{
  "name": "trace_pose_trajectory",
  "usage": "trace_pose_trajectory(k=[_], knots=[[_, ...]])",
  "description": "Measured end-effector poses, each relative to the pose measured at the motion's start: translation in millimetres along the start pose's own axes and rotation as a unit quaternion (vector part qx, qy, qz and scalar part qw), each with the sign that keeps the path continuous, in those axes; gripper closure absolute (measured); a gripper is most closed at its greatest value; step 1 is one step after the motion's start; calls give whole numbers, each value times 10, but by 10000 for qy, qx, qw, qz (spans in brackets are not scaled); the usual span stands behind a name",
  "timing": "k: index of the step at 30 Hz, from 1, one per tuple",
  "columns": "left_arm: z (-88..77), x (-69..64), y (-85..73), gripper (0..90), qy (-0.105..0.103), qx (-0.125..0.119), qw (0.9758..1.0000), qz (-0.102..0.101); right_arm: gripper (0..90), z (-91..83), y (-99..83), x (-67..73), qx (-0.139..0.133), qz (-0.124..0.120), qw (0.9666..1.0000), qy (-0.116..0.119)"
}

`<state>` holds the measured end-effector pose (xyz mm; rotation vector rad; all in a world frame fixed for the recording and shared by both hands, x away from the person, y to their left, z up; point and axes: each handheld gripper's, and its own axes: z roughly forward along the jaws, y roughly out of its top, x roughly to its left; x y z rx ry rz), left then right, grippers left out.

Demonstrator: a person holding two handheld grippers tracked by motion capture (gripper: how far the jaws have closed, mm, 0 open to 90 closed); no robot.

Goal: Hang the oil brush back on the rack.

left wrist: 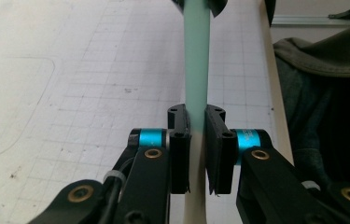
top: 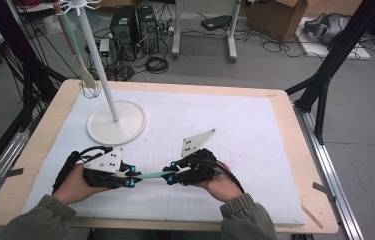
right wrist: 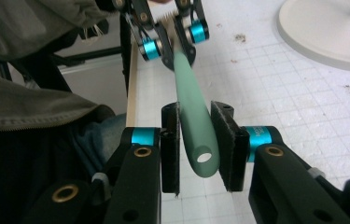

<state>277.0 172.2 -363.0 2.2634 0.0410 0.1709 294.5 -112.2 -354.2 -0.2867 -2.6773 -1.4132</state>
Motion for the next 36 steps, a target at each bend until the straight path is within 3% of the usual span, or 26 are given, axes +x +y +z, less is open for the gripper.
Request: trace_pose_trajectory(k=[6, 8, 12, 16, 20, 24, 29, 31, 36], knots=[[49, -1, -4, 836, -34, 124, 9999, 25, 830, -32, 44, -2, -252, -96, 9996, 80], [42, 7, -8, 837, -50, 45, 10000, -64, 832, -40, 64, 0, -211, -143, 9997, 57], [-4, 21, -3, 838, -48, -38, 9999, -134, 830, -53, 81, -6, -410, -100, 9991, 76], [-42, 41, -15, 840, 13, -212, 9994, -276, 753, -54, 77, -23, -719, 90, 9974, 42], [-64, 51, -26, 840, 53, -321, 9988, -370, 716, -25, 67, -34, -851, 187, 9962, 39], [-48, 45, -24, 840, 15, -316, 9990, -328, 823, -23, 88, -33, -1121, 140, 9935, 116], [-35, 55, -20, 824, -70, -359, 9985, -401, 836, -40, 130, -10, -1083, 101, 9940, 133], [-26, 53, -4, 767, -89, -405, 9981, -464, 837, -55, 151, -2, -1110, 58, 9937, 115], [-26, 46, 58, 734, -171, -506, 9977, -426, 838, -112, 223, 26, -1110, -22, 9938, 84]])
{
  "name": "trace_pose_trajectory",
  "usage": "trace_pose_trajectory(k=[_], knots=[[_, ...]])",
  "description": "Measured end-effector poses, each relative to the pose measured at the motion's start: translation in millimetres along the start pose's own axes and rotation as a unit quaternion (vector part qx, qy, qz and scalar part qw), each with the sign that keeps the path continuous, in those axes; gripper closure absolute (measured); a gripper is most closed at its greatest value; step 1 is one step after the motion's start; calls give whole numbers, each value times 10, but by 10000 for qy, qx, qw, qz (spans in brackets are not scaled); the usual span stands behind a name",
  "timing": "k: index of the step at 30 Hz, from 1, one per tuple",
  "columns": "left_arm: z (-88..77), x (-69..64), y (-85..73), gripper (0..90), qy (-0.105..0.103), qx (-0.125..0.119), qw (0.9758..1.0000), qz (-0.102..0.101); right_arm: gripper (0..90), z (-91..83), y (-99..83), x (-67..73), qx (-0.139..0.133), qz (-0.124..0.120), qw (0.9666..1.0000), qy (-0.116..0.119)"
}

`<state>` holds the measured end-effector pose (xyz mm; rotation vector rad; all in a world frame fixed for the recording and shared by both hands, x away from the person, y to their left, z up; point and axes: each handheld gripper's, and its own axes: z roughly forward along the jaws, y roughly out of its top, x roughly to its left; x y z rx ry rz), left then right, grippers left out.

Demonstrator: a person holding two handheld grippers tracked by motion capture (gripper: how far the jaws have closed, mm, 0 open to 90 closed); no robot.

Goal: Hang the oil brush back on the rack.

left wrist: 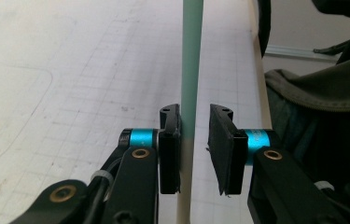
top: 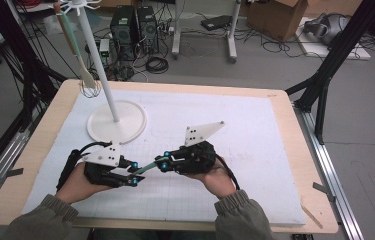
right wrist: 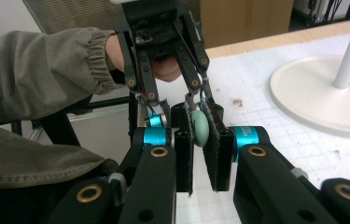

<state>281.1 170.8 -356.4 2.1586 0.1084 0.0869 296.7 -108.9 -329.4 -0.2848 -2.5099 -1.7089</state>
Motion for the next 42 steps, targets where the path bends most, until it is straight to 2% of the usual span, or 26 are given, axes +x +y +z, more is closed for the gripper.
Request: trace_pose_trajectory(k=[6, 7, 8, 11, 14, 16, 18, 21, 23, 26, 29, 30, 32, 34, 36, 42], knots=[[-9, -1, 57, 750, -92, -158, 9998, -38, 837, 25, 89, 62, 237, -229, 9994, -57], [-12, -6, 60, 770, -46, -122, 9999, -1, 837, 36, 89, 63, 252, -239, 9994, -39], [-15, -7, 58, 826, -12, -128, 9999, 11, 836, 44, 90, 65, 250, -231, 9994, -12], [-24, -1, 48, 835, 17, -153, 9999, -47, 817, 60, 85, 73, 194, -212, 9996, -79], [-21, -2, 41, 838, 69, -212, 9997, -107, 732, 67, 69, 55, 52, -132, 9998, -143], [-20, -2, 38, 838, 93, -208, 9997, -122, 766, 75, 62, 44, 41, -121, 9997, -189], [-17, 3, 35, 837, 53, -220, 9997, -125, 818, 82, 66, 50, 25, -157, 9998, -123], [-5, 9, 37, 822, -75, -263, 9995, -187, 833, 77, 82, 50, 52, -149, 9999, 1], [-3, 12, 52, 771, -119, -277, 9994, -187, 835, 74, 96, 56, 95, -163, 9998, 16], [5, 9, 75, 794, -172, -333, 9991, -205, 835, 84, 117, 64, 163, -216, 9996, 64], [-2, 3, 90, 835, -99, -380, 9990, -192, 831, 99, 132, 82, 181, -292, 9994, -4], [-12, 12, 88, 837, -87, -445, 9987, -231, 816, 94, 133, 83, 124, -243, 9996, -39], [-30, 20, 81, 839, -55, -589, 9977, -331, 723, 72, 127, 76, -5, -183, 9998, -110], [-56, 31, 76, 839, -1, -625, 9973, -372, 671, 33, 113, 65, -89, -155, 9997, -155], [-76, 38, 72, 838, 45, -693, 9967, -414, 611, -16, 97, 54, -121, -118, 9996, -215], [-156, 75, 55, 838, 198, -972, 9935, -552, 507, -166, -3, 16, -153, -6, 9982, -580]])
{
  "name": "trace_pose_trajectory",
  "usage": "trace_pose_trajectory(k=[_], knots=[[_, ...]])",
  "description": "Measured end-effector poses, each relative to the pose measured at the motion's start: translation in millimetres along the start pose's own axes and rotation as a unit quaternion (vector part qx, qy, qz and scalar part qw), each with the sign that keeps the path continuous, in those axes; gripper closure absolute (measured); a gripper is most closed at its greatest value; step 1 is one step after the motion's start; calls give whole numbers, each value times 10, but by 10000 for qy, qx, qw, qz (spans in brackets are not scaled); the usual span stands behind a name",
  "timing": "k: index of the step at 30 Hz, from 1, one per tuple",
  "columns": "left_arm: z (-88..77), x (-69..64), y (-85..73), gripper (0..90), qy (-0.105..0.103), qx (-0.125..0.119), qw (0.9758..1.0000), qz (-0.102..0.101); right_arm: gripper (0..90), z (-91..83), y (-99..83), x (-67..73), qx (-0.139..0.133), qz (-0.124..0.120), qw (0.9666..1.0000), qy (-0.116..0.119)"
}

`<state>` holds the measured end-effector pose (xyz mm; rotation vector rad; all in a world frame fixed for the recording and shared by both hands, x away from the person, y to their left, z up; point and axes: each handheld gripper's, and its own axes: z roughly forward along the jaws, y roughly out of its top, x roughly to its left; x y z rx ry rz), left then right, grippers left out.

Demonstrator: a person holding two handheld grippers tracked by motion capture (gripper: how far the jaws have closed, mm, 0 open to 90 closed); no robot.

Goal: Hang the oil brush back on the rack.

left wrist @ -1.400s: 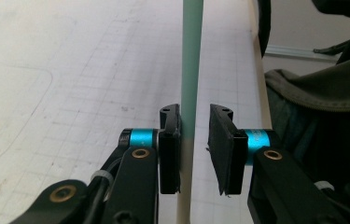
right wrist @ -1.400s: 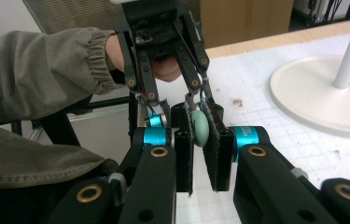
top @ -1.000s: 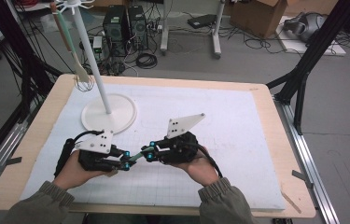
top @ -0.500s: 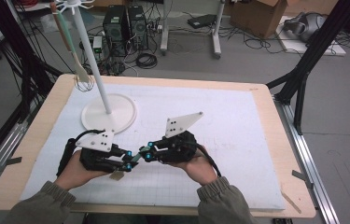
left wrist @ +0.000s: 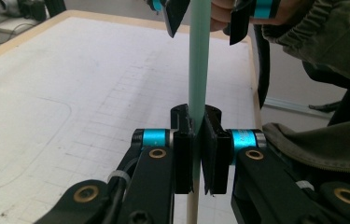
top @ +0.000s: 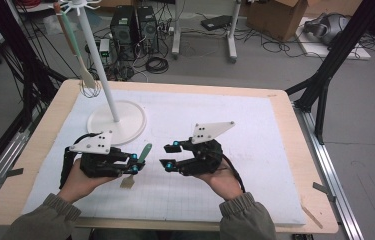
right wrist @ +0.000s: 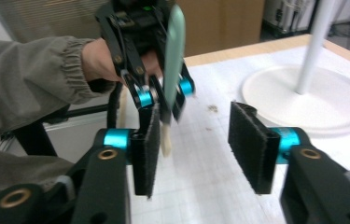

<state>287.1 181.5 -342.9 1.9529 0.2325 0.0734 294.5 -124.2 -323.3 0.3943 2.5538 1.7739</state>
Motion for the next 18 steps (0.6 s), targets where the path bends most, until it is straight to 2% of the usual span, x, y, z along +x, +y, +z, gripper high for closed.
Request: trace_pose_trajectory(k=[6, 13, 18], knots=[[-76, 47, 6, 838, 122, -208, 9996, -123, 427, -150, -160, -98, -24, 233, 9991, -349], [-190, 111, 28, 837, 290, -435, 9984, -220, 382, -296, -321, -157, 139, 327, 9969, -699], [-262, 146, 46, 837, 372, -576, 9973, -267, 367, -411, -436, -189, 128, 384, 9951, -899]])
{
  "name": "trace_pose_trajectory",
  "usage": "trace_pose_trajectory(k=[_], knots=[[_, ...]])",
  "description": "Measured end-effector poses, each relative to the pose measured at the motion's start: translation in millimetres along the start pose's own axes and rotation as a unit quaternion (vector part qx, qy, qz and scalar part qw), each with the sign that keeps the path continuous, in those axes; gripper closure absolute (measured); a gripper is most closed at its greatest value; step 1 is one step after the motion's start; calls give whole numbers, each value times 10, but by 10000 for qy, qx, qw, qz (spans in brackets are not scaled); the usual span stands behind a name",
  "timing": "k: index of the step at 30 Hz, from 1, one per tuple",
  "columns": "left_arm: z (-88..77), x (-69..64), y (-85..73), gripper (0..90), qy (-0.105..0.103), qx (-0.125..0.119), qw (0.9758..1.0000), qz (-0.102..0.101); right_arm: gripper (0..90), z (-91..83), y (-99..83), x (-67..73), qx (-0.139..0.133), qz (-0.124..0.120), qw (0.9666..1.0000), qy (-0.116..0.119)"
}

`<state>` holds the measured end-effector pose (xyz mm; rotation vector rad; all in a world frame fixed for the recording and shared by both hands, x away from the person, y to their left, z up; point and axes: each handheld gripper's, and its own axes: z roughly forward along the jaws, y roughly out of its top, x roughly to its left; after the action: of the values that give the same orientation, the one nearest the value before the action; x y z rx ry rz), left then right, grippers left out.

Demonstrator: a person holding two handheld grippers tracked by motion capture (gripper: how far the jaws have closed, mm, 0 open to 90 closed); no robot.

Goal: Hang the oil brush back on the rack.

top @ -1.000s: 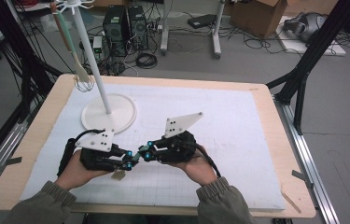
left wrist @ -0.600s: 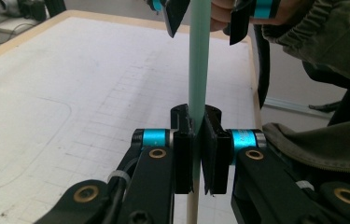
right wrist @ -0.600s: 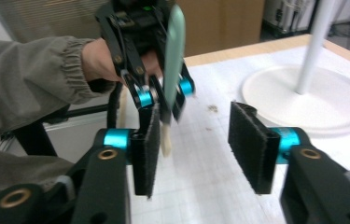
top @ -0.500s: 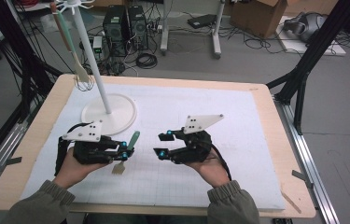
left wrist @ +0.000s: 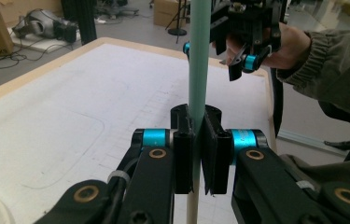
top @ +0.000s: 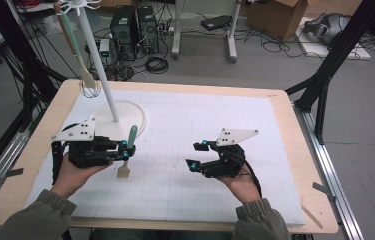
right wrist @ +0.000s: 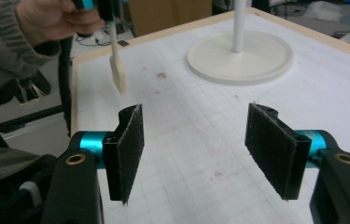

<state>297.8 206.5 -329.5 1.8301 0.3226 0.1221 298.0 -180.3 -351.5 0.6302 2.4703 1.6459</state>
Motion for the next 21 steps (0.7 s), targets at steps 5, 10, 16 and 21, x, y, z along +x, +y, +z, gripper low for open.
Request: trace_pose_trajectory(k=[5, 10, 16, 21], knots=[[-40, 25, 27, 837, 70, -28, 10000, 12, 353, -75, -111, -43, 39, 75, 9999, -140], [-70, 58, 35, 837, 129, -60, 9999, -32, 337, -146, -209, -74, 31, 154, 9995, -279], [-81, 89, 29, 837, 150, -100, 9998, -60, 330, -222, -299, -104, 30, 214, 9989, -409], [-92, 101, 32, 837, 172, -109, 9998, -49, 322, -277, -348, -120, 14, 212, 9985, -509]])
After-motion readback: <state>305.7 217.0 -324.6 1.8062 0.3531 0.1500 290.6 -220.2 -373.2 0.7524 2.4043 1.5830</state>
